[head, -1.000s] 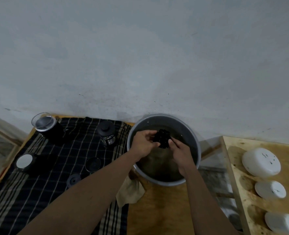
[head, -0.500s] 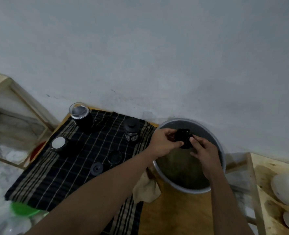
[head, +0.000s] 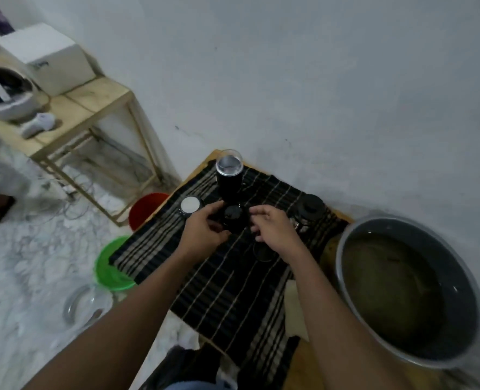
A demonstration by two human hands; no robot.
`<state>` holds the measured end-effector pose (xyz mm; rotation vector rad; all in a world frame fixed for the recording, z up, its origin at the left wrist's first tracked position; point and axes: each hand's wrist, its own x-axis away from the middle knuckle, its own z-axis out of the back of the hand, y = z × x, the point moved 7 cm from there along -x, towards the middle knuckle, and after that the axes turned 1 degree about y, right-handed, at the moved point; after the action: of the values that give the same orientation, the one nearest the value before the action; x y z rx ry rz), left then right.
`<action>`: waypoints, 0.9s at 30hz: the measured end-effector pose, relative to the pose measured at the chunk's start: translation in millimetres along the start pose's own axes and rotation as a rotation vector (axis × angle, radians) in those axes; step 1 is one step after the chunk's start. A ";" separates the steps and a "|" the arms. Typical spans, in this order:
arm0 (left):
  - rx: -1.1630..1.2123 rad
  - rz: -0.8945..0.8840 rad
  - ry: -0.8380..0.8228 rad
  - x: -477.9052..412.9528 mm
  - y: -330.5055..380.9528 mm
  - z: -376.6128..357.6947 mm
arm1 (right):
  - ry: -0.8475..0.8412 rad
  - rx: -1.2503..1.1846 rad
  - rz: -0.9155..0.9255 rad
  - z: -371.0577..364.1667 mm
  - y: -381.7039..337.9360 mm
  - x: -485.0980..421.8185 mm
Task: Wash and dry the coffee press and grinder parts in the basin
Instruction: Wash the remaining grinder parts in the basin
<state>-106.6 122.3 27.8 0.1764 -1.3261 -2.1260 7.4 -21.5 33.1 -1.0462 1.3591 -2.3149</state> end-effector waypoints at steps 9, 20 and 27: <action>0.185 0.213 -0.014 -5.1 -85.7 -5.0 | -0.115 0.080 -0.156 -71.1 29.6 -34.7; 0.139 0.302 -0.094 -8.6 -109.8 -11.9 | -0.160 0.169 -0.222 -90.0 57.1 -50.2; 0.009 0.208 0.032 1.2 -91.3 -3.6 | -0.097 0.150 -0.170 -72.9 58.0 -51.7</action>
<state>-145.4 146.6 -51.2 0.0719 -1.2770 -1.9357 -14.2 23.5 -61.0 -1.2505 1.0806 -2.4060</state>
